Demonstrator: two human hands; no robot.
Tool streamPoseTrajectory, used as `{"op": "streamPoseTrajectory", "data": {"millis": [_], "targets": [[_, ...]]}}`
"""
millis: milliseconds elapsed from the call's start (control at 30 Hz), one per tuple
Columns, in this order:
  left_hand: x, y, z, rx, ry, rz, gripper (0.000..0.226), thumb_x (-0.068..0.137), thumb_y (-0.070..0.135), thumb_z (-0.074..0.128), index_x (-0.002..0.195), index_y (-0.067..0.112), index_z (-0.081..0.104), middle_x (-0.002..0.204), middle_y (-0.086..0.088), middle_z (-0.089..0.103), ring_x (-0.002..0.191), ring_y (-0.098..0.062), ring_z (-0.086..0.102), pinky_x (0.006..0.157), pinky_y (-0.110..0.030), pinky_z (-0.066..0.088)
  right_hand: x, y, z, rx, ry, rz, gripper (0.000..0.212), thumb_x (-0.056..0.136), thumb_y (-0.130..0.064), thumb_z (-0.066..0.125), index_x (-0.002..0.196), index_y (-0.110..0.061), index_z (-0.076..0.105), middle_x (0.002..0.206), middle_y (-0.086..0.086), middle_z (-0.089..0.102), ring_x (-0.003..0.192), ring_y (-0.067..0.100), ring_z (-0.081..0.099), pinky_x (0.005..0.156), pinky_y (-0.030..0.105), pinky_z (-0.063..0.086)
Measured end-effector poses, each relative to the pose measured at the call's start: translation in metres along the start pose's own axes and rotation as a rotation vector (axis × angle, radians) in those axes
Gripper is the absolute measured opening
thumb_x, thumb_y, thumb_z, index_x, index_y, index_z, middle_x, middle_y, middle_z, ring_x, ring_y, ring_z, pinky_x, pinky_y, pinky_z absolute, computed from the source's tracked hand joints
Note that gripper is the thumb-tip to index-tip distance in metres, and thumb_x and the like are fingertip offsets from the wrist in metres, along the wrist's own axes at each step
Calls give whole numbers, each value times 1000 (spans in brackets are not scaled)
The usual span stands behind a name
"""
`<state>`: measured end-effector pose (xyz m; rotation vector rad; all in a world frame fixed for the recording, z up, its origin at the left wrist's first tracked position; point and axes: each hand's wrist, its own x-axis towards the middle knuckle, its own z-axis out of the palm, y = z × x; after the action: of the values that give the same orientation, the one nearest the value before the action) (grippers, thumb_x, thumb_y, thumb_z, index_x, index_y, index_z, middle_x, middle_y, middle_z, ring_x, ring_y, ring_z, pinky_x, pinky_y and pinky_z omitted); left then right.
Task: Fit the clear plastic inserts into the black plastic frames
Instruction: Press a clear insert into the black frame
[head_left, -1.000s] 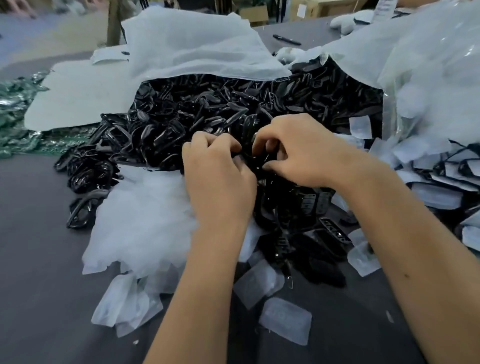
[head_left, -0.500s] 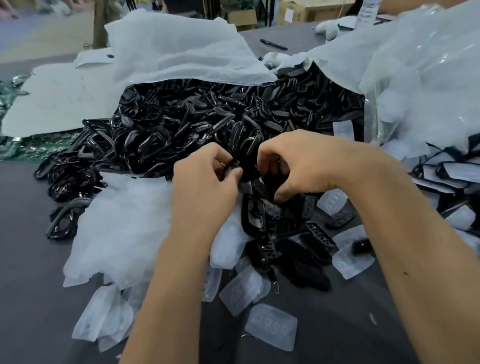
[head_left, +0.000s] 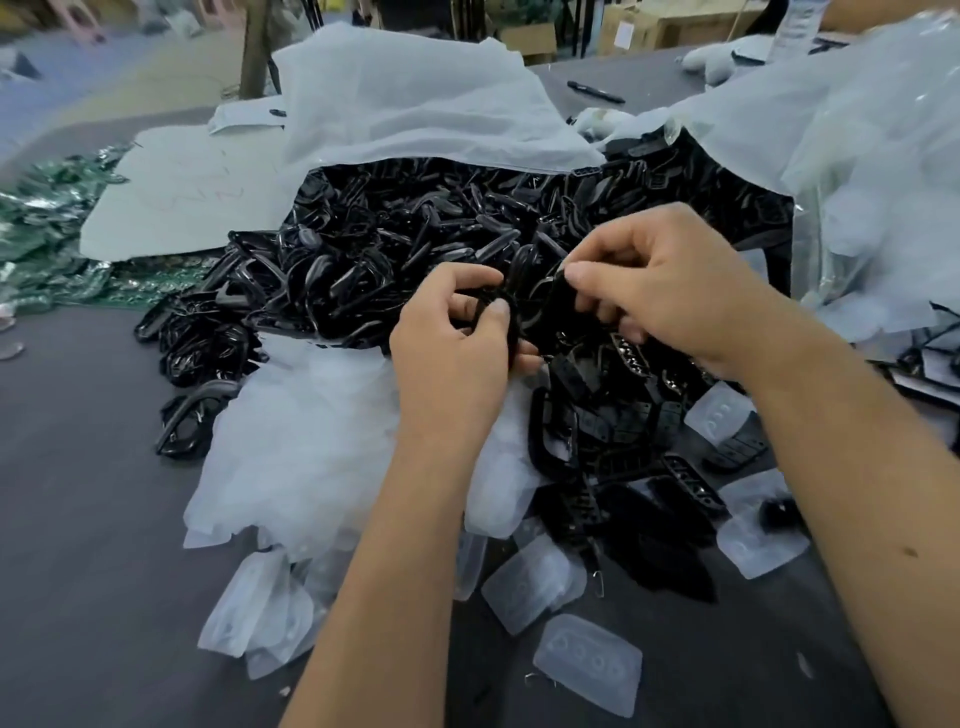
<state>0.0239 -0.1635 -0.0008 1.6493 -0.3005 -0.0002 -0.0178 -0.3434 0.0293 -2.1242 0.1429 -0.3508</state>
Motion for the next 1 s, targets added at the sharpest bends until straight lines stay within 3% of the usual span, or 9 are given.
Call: {"op": "streamPoseTrajectory", "data": {"millis": [100,200,333,533,667,867,1000], "targets": [[2,-3,-3,-4,102,-1,4,99,7,66,100,11,65,84,-14,72,67,-24,75,67,-45,64,-5,2,21,544,-8,105,19,102,-9,63,86,-12,72,68,4,65,58,13,56,41,20,39],[2,-5,0,-27,140,-19,9,99,9,67,95,7,60,80,-12,72,56,-23,73,49,-29,55,-8,10,31,675,-27,116,17,102,-11,61,88,-12,70,64,6,63,50,14,52,39,20,37],[4,-8,4,-6,180,-11,6,98,9,66,95,10,61,77,-12,72,53,-21,73,48,-27,55,-8,16,31,762,-17,67,12,96,-12,66,91,-9,77,74,13,70,54,14,55,44,20,42],[5,-11,6,5,215,4,11,98,7,64,93,15,71,75,-11,73,53,-21,72,58,-37,61,-11,20,36,601,1,-55,13,86,-4,73,92,-15,76,78,12,73,63,17,62,52,23,49],[6,-12,6,-40,255,-2,9,95,5,68,89,12,71,79,-15,73,63,-25,73,56,-33,61,-11,20,39,471,33,-84,14,88,-1,77,96,-10,70,82,19,73,65,32,63,52,28,52],[5,-12,6,-158,289,-50,6,93,6,72,90,6,67,76,-11,75,67,-26,75,60,-37,64,-11,18,39,393,58,-102,12,86,-2,82,87,-9,72,77,12,74,54,18,60,50,25,51],[5,-9,6,-218,265,-76,5,92,1,69,92,2,65,75,-8,77,72,-23,78,61,-36,64,-10,17,36,388,86,-98,11,86,-6,82,90,-10,72,76,15,72,51,20,59,48,28,49]]}}
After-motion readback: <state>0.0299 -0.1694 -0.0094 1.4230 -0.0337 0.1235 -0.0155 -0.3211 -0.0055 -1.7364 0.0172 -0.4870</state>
